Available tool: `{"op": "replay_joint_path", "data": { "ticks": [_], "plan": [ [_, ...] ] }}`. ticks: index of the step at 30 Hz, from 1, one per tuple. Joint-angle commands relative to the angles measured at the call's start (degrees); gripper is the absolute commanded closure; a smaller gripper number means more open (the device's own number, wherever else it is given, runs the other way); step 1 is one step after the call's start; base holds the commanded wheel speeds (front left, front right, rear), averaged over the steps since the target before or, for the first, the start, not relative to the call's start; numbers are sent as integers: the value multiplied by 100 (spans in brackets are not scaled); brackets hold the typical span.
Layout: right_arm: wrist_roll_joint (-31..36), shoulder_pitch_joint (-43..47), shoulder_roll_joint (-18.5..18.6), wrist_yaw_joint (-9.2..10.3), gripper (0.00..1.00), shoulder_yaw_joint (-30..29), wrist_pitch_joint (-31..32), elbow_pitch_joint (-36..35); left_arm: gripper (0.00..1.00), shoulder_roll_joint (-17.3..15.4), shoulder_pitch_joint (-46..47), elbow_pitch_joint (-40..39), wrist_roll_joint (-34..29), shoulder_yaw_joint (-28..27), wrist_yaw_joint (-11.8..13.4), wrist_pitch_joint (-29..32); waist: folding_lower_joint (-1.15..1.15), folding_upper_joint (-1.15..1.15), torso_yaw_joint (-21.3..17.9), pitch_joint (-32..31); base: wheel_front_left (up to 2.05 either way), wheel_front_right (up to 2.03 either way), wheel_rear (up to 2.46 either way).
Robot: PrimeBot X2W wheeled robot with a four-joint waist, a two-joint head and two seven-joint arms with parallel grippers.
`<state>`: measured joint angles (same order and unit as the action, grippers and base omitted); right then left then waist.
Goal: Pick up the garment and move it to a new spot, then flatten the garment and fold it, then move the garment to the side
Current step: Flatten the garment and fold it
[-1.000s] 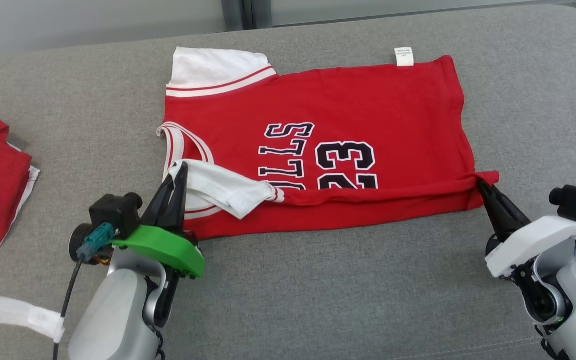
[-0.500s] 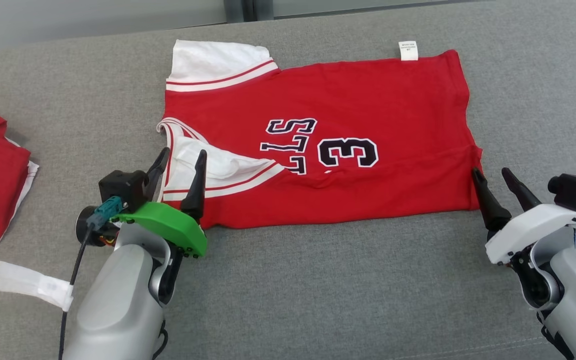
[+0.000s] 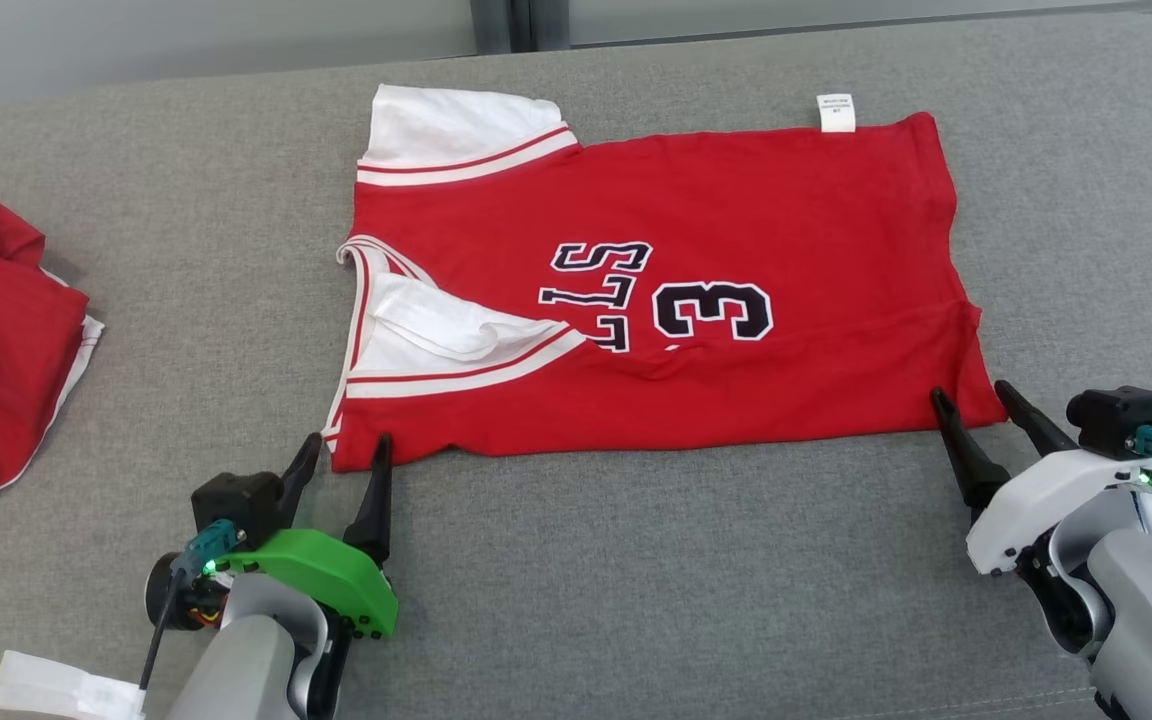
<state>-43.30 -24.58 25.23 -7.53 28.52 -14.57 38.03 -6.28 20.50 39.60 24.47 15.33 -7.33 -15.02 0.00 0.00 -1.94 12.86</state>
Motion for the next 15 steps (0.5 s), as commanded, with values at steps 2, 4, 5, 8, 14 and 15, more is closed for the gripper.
{"op": "replay_joint_path", "data": {
  "ticks": [2, 4, 5, 8, 14, 15],
  "plan": [
    [143, -108, -8, 8, 0, 41, -43, 177, 0, 4, -10, 132, -52, 20, -18, -18, 0, 0, 27, 40, 0, 0, 0],
    [235, -184, -22, 8, 0, 31, -57, 338, 0, 27, 74, 236, -46, 69, -19, -18, 0, 0, 39, 64, 0, 0, 0],
    [244, -207, -62, 8, 0, 21, -61, 417, 0, 40, 119, 278, -28, 89, -19, -17, 0, 0, 41, 78, 0, 0, 0],
    [276, -275, -116, 8, 0, 34, -66, 607, 58, 79, 188, 415, 98, 179, -19, -7, 0, 0, 39, 109, 0, 0, 0],
    [148, -385, -237, 8, 100, 75, -58, 707, 100, 75, 291, 476, 238, 209, -19, -6, 0, 0, 29, 116, 0, 0, 0],
    [153, -387, -230, 8, 100, 36, -60, 644, 100, 63, 300, 437, 264, 186, -19, -7, 0, 0, 31, 92, 0, 0, 0]
  ]
}}
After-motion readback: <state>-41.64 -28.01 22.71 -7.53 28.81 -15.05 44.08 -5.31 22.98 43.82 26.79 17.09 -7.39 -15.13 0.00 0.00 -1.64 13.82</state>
